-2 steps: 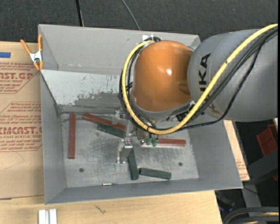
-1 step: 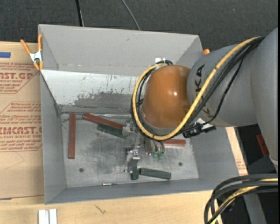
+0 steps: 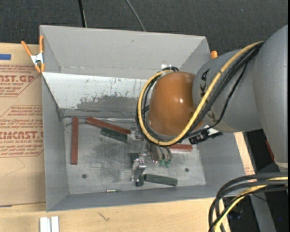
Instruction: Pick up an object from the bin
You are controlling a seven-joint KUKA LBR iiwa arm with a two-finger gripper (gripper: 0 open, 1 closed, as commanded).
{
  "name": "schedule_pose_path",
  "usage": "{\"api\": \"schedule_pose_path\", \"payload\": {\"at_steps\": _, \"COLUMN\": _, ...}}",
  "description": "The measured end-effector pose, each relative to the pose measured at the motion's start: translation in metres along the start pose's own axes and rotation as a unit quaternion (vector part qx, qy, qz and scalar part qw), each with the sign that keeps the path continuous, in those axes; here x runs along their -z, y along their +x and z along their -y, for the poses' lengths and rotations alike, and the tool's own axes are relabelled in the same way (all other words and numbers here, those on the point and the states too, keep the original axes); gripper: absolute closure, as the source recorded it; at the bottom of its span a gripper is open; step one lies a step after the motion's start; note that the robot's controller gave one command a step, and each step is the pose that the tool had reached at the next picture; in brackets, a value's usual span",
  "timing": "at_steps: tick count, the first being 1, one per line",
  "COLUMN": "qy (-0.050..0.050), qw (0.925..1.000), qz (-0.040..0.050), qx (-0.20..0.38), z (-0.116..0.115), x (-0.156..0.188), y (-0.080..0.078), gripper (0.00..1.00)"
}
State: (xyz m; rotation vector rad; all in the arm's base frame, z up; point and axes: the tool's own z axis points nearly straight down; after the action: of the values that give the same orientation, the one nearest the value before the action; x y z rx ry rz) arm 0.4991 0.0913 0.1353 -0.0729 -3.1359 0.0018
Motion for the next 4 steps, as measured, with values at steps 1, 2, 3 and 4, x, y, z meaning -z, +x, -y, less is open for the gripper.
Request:
{"api": "schedule_pose_path", "payload": {"at_steps": 1, "qy": -0.001, "qw": 0.9971, "qz": 0.0019, "qx": 0.077, "z": 0.0531, "x": -0.0502, "y": -0.0011, "gripper": 1.00}}
{"api": "schedule_pose_path", "payload": {"at_steps": 2, "qy": -0.001, "qw": 0.9970, "qz": 0.0019, "qx": 0.077, "z": 0.0528, "x": -0.0502, "y": -0.0010, "gripper": 0.00}}
{"api": "schedule_pose_path", "payload": {"at_steps": 3, "qy": -0.001, "qw": 0.9970, "qz": 0.0018, "qx": 0.077, "z": 0.0527, "x": -0.0502, "y": -0.0010, "gripper": 1.00}}
{"api": "schedule_pose_path", "payload": {"at_steps": 4, "qy": -0.001, "qw": 0.9970, "qz": 0.0018, "qx": 0.077, "z": 0.0527, "x": -0.0502, "y": -0.0010, "gripper": 1.00}}
